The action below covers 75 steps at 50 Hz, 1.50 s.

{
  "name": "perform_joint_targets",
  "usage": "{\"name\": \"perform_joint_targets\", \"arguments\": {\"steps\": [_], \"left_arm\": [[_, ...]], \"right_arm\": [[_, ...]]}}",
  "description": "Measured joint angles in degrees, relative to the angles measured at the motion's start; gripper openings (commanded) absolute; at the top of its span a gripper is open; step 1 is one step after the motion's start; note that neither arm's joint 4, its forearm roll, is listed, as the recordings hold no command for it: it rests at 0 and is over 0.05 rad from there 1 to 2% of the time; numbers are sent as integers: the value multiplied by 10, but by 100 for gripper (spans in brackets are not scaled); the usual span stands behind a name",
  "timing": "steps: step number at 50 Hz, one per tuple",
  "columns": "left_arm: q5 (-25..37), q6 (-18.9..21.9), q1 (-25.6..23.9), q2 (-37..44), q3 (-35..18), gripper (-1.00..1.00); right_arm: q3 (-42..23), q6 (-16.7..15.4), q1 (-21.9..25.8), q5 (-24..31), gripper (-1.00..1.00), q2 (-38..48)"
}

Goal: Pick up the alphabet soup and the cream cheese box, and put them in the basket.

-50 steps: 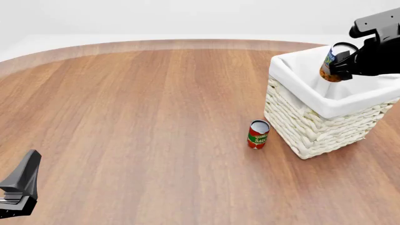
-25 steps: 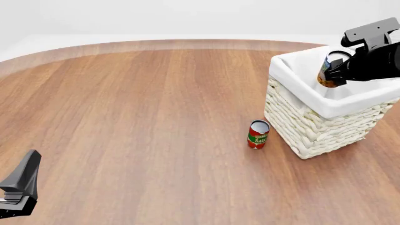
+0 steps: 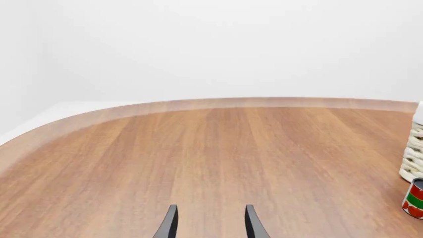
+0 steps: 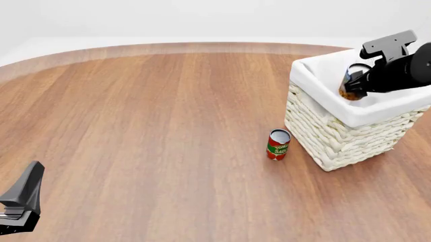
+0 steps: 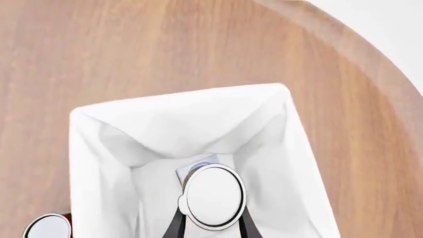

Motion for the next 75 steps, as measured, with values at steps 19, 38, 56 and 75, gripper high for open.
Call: {"name": "perform_joint_targets", "arguments": {"steps": [19, 38, 56, 75], "left_arm": [[0, 0, 0, 0, 0, 100], [0, 0, 0, 0, 0, 100], [0, 0, 0, 0, 0, 100], [0, 0, 0, 0, 0, 100]], "right_arm": [[-3, 1, -1, -3, 100, 15], [-11, 9, -2, 1, 100, 10], [-4, 22, 3, 13, 100, -32], [-4, 33, 3, 39, 100, -84]]}}
